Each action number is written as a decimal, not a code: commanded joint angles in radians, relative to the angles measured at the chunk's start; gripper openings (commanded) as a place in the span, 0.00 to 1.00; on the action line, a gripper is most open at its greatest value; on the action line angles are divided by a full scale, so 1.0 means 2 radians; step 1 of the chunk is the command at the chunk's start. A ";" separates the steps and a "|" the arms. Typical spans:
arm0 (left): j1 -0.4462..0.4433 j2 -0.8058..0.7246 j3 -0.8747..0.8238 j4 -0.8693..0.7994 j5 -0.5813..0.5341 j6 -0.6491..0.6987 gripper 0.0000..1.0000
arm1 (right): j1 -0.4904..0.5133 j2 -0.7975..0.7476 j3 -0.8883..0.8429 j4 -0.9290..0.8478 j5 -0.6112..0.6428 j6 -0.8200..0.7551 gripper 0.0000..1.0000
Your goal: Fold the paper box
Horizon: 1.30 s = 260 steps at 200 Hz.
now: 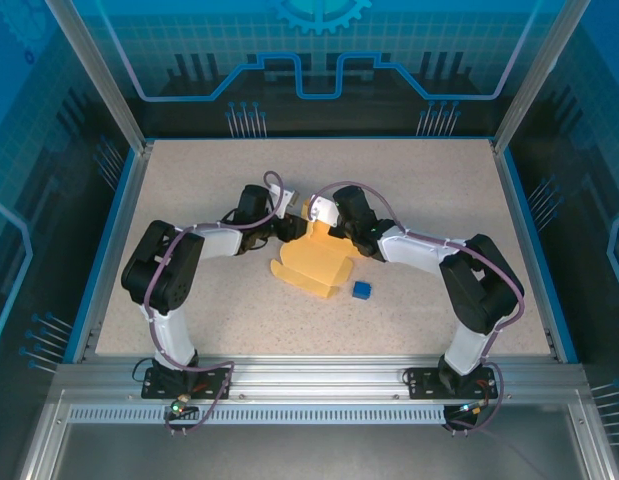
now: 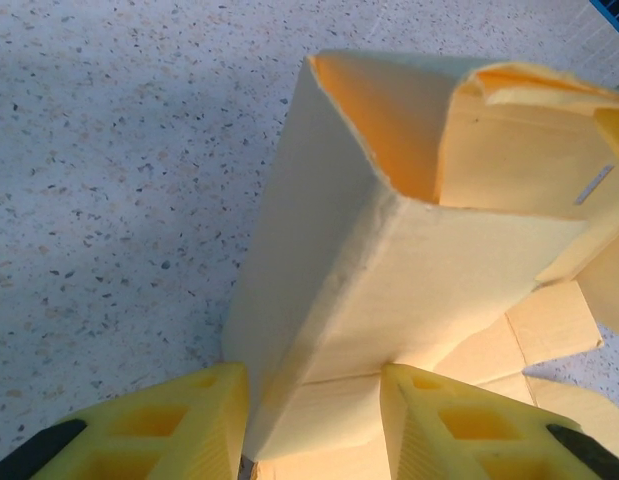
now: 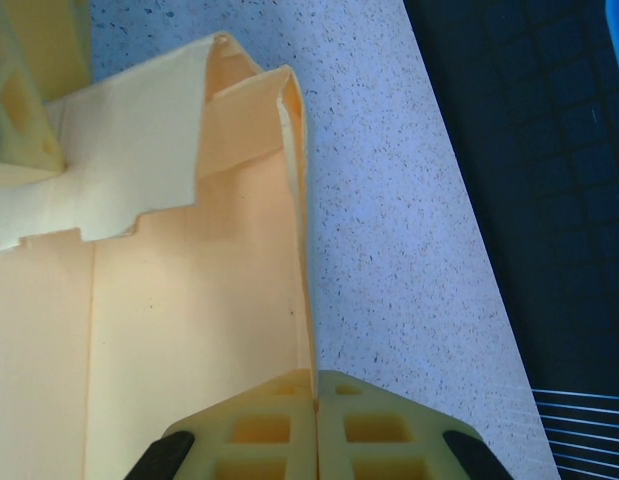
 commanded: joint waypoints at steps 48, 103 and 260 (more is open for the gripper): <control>-0.012 0.017 0.052 -0.046 -0.042 -0.001 0.44 | 0.012 -0.008 -0.010 -0.015 -0.027 0.012 0.07; -0.013 0.017 0.055 -0.052 -0.072 -0.010 0.48 | 0.010 -0.010 -0.009 -0.015 -0.030 0.010 0.06; -0.019 0.026 0.075 -0.056 -0.074 -0.008 0.62 | 0.010 -0.011 -0.011 -0.019 -0.042 0.017 0.06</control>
